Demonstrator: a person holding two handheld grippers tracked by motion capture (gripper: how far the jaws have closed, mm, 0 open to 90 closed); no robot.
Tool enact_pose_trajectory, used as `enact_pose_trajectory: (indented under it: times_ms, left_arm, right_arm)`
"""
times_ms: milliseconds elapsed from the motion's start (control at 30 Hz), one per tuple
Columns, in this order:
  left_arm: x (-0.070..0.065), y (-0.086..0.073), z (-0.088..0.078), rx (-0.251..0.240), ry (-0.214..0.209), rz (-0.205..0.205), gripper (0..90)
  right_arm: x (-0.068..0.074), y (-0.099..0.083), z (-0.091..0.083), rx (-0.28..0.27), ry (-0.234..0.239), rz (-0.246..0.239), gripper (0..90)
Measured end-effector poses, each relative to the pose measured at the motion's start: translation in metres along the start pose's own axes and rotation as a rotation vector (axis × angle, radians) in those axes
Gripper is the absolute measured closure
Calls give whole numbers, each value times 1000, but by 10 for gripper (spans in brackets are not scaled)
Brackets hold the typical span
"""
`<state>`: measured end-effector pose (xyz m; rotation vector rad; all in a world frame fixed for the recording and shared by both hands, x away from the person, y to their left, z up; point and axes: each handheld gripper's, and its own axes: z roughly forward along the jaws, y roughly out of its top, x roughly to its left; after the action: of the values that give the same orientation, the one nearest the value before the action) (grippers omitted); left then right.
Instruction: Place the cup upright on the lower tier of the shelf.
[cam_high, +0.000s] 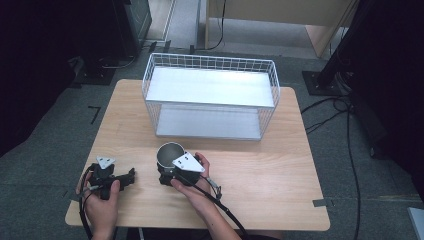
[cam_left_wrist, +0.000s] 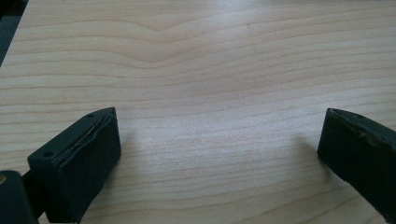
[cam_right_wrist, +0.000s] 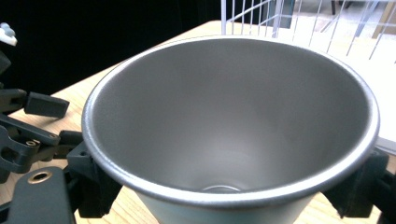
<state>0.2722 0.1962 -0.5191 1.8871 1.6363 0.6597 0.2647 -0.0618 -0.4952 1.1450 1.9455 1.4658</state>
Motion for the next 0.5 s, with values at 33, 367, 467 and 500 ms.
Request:
enact_pose_trajectory:
  times_ms: [33,367,467,500]
  left_arm:
    - [0,0,0,2,0,2,0]
    - [0,0,0,2,0,3,0]
    - [0,0,0,2,0,2,0]
    - [0,0,0,0,0,0,0]
  right_arm:
    - [0,0,-1,-1,0,0,142]
    - [-9,15,-12,-69,-20,14,143]
    - [-12,20,-16,-92,-34,13,143]
    - [-13,22,-18,-98,-38,14,143]
